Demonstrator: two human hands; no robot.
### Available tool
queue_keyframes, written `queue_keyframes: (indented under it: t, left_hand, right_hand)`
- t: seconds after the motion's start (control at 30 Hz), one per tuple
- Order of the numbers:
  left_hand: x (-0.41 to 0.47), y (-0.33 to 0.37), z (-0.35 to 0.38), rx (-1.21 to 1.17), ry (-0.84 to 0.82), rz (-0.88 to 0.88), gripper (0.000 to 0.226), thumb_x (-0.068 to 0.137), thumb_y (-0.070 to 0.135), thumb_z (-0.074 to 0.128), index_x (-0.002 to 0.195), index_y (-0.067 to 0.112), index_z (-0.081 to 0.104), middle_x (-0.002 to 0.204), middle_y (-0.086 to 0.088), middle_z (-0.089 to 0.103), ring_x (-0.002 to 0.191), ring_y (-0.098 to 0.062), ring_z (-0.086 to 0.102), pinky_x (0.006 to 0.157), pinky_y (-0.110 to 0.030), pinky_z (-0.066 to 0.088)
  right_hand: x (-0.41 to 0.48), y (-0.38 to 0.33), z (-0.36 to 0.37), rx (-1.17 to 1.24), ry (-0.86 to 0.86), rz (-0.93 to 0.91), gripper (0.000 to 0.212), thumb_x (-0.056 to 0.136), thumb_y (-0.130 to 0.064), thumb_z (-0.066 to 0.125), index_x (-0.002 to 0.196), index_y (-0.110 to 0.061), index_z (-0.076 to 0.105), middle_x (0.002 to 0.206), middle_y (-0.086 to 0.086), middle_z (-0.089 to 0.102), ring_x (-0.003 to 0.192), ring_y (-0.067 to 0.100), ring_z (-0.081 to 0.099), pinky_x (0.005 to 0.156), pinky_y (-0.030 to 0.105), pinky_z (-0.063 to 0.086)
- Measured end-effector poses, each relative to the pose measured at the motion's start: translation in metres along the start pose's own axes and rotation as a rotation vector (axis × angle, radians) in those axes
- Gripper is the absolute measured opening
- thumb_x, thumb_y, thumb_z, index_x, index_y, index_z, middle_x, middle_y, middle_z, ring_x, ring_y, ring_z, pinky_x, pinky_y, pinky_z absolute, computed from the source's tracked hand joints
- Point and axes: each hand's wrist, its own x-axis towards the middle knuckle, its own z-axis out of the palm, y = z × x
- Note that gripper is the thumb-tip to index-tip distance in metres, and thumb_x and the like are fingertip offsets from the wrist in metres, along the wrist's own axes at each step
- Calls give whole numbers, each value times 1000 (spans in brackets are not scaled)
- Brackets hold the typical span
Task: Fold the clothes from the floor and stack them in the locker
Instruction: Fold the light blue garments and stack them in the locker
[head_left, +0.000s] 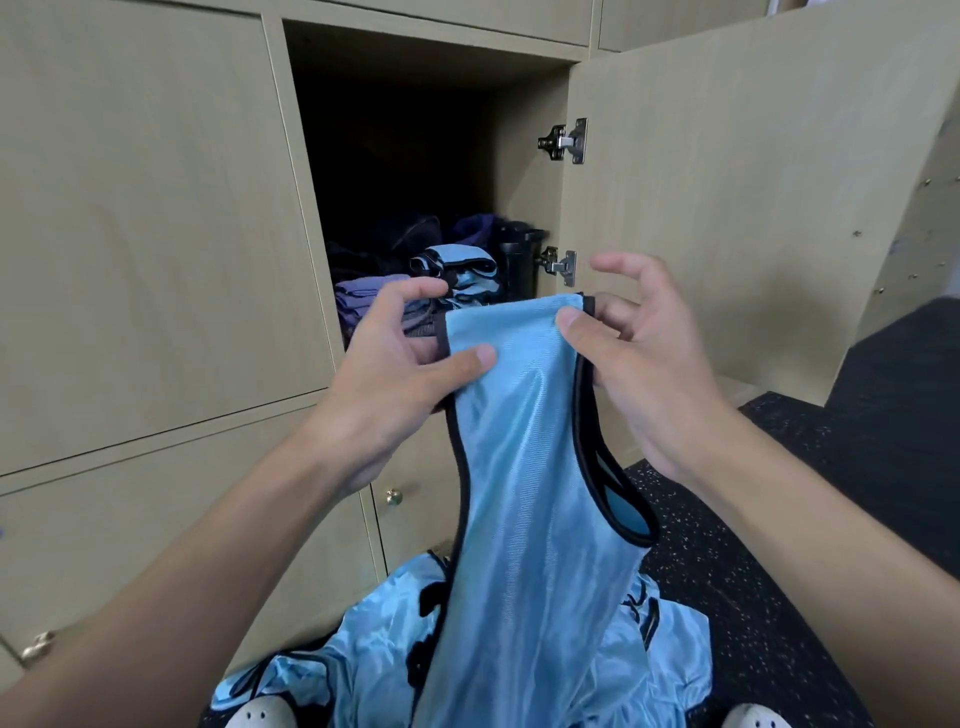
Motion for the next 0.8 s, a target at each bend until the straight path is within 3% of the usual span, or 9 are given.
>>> queue_keyframes:
  t: [0.07, 0.13, 0.23, 0.37, 0.5, 0.57, 0.63, 0.7, 0.8]
  left_hand:
    - [1, 1, -1, -34, 33, 10, 48, 90, 0, 66, 129, 18, 44, 88, -8, 78, 73, -18, 71, 61, -26, 56]
    - [3, 4, -3, -53, 64, 32, 45, 91, 1, 65, 127, 17, 44, 88, -7, 78, 72, -17, 70, 59, -26, 56]
    - [4, 5, -6, -54, 113, 60, 44, 90, 4, 67, 125, 18, 44, 89, -7, 77, 72, -18, 71, 63, -29, 57]
    - [5, -3, -5, -62, 183, 30, 51, 91, 8, 69, 131, 20, 40, 95, -5, 77, 78, -18, 72, 64, -30, 57]
    - [-1, -25, 5, -79, -1, -151, 81, 83, 10, 75, 148, 24, 29, 108, -6, 76, 98, -27, 74, 90, -47, 58]
    - [0, -29, 7, -80, 9, -143, 84, 87, 6, 71, 152, 30, 23, 107, -13, 76, 97, -25, 73, 98, -45, 53]
    - [4, -25, 5, -109, 62, -73, 82, 90, 3, 67, 152, 32, 23, 102, -12, 76, 91, -21, 73, 91, -38, 55]
    - [7, -21, 2, -123, 127, 1, 75, 92, 2, 66, 146, 36, 28, 97, -6, 78, 88, -17, 73, 83, -35, 57]
    - [10, -23, -1, -126, 193, 52, 75, 89, 9, 71, 143, 39, 30, 98, 2, 77, 90, -13, 72, 83, -34, 57]
  right_hand:
    - [0, 1, -1, -6, 15, -4, 42, 86, -21, 66, 119, -38, 47, 99, 17, 68, 79, 25, 57, 85, 55, 52]
    - [-1, 3, -3, -35, -18, 18, 51, 90, -22, 68, 129, -37, 40, 97, 14, 71, 80, 25, 64, 86, 48, 53]
    - [-5, 5, -4, -131, -196, 105, 79, 90, -16, 71, 146, -41, 22, 96, 5, 76, 91, 25, 73, 92, 49, 55]
    - [-3, 7, -4, -140, -167, 103, 76, 93, -8, 64, 147, -40, 21, 95, 5, 77, 91, 30, 73, 95, 53, 53]
    - [-3, 5, -4, -102, -94, 83, 68, 96, -9, 61, 144, -40, 25, 93, 10, 76, 93, 37, 70, 95, 53, 53]
    - [-4, 2, -6, -76, -66, 77, 65, 97, -9, 59, 144, -37, 25, 91, 10, 76, 95, 37, 69, 96, 49, 53]
    - [-2, 2, -11, -101, -122, 105, 74, 95, -12, 64, 147, -39, 19, 93, 9, 76, 94, 34, 70, 97, 49, 52]
    - [-3, 5, -14, -163, -268, 150, 92, 89, -12, 71, 148, -52, 12, 93, 12, 76, 95, 37, 71, 99, 52, 51]
    - [-4, 11, -15, -185, -335, 135, 89, 90, -4, 68, 144, -56, 20, 93, 14, 76, 92, 38, 71, 98, 53, 51]
